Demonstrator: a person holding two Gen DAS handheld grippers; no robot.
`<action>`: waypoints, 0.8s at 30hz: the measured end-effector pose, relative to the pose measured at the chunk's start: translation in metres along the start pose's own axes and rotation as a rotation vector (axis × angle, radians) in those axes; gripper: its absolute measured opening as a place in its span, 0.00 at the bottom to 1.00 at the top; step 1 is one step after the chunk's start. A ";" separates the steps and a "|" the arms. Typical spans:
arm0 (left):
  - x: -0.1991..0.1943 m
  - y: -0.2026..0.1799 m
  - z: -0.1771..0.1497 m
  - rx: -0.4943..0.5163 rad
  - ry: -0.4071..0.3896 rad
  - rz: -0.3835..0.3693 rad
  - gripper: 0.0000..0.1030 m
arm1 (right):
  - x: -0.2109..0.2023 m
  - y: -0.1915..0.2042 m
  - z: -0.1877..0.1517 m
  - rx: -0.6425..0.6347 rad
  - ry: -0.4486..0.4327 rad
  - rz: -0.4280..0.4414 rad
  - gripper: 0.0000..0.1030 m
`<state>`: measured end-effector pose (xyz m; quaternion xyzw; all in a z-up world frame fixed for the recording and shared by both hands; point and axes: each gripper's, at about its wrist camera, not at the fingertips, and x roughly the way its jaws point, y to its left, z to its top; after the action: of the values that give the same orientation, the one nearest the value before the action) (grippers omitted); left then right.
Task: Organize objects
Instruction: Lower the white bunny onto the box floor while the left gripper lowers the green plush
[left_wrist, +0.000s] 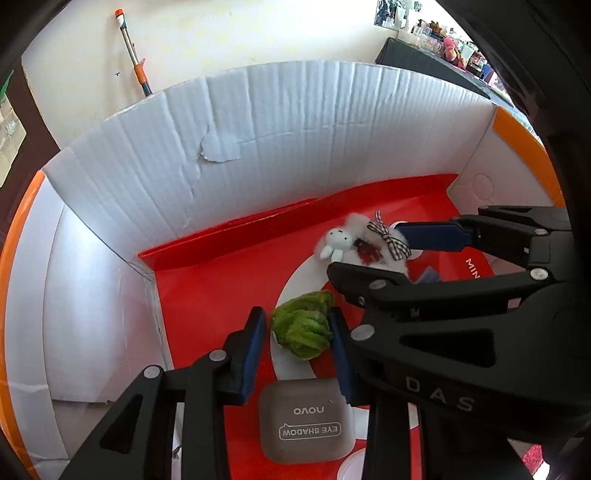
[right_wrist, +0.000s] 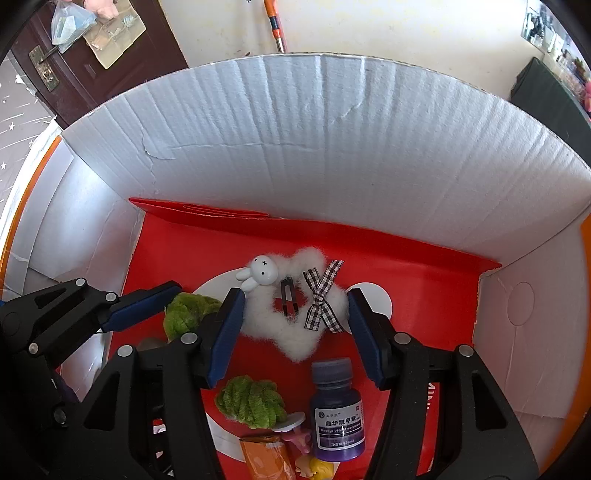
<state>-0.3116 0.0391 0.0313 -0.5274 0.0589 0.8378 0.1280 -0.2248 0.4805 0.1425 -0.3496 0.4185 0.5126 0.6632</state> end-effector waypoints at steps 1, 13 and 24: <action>0.000 0.000 0.000 -0.001 0.000 -0.001 0.36 | 0.001 0.002 0.001 -0.001 0.000 -0.001 0.54; -0.004 -0.002 -0.004 -0.001 -0.010 -0.004 0.38 | -0.003 0.006 -0.004 -0.004 -0.007 -0.011 0.55; -0.007 -0.008 -0.006 -0.003 -0.015 -0.006 0.42 | -0.003 0.006 -0.002 -0.002 -0.006 -0.020 0.57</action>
<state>-0.3010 0.0442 0.0354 -0.5214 0.0549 0.8416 0.1301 -0.2316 0.4789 0.1447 -0.3531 0.4126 0.5074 0.6690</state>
